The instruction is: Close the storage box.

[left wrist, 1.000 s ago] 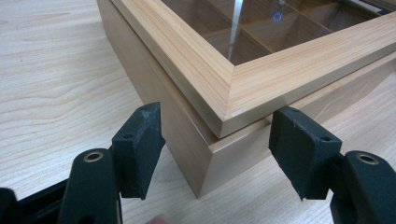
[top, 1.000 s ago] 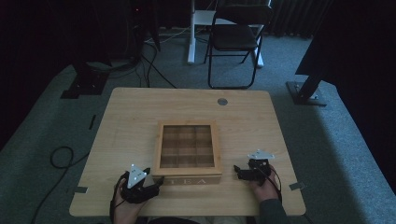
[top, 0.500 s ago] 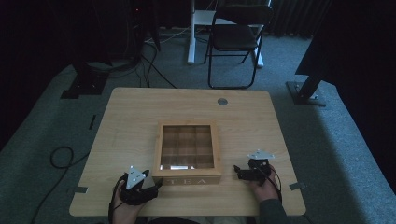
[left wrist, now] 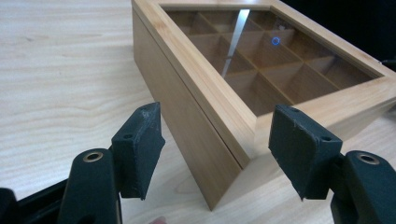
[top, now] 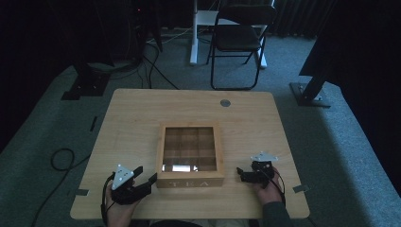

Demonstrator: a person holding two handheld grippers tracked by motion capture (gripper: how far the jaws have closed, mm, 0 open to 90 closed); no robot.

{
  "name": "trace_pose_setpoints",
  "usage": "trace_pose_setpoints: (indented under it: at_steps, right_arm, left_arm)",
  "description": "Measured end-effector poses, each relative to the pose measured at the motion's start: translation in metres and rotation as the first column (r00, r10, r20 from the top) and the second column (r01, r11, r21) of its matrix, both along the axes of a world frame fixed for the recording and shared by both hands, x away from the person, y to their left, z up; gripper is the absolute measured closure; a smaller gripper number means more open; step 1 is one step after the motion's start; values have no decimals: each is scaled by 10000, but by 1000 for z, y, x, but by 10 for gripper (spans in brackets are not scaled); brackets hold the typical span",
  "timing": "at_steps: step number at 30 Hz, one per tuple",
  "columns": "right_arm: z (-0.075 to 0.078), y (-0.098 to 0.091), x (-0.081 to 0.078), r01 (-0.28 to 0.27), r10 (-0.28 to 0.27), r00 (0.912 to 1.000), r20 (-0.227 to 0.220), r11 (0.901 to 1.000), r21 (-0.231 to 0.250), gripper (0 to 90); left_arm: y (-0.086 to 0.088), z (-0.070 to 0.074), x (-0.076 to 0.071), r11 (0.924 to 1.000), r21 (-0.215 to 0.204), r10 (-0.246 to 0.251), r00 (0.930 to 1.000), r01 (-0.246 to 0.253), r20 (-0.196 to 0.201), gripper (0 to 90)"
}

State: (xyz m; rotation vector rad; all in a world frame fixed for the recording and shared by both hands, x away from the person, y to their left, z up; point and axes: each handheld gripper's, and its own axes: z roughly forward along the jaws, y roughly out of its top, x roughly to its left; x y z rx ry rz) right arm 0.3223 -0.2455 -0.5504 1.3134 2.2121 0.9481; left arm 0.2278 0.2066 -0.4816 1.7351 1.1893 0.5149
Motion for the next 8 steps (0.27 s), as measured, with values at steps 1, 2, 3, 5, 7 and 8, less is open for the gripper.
trace_pose_setpoints:
  at_steps: [1, 2, 3, 5, 7, 8]
  right_arm:
    - [0, 0, 0, 4, -4, 10000, 0, 10000, 1, 120]
    - [0, 0, 0, 4, -4, 10000, 1, 10000, 2, 120]
    - [0, 0, 0, 2, -2, 10000, 3, 10000, 0, 120]
    - [0, 0, 0, -1, 1, 10000, 1, 10000, -1, 121]
    - [0, 0, 0, 4, -4, 10000, 2, 10000, 2, 120]
    - [0, 0, 0, 4, -4, 10000, 1, 10000, 2, 120]
  left_arm:
    - [0, 1, 1, 10000, 26, 6, 10000, -6, 40, 352]
    - [1, 3, 3, 10000, 82, 6, 10000, -7, 70, 352]
    - [1, 4, 4, 10000, 85, 43, 9999, -44, 116, 352]
    - [2, 6, 7, 9999, 83, 109, 9997, -110, 210, 351]
    - [3, 6, 10, 9997, 110, 206, 9996, -208, 195, 351]
    - [4, 5, 11, 9996, 52, 271, 9995, -272, 168, 351]
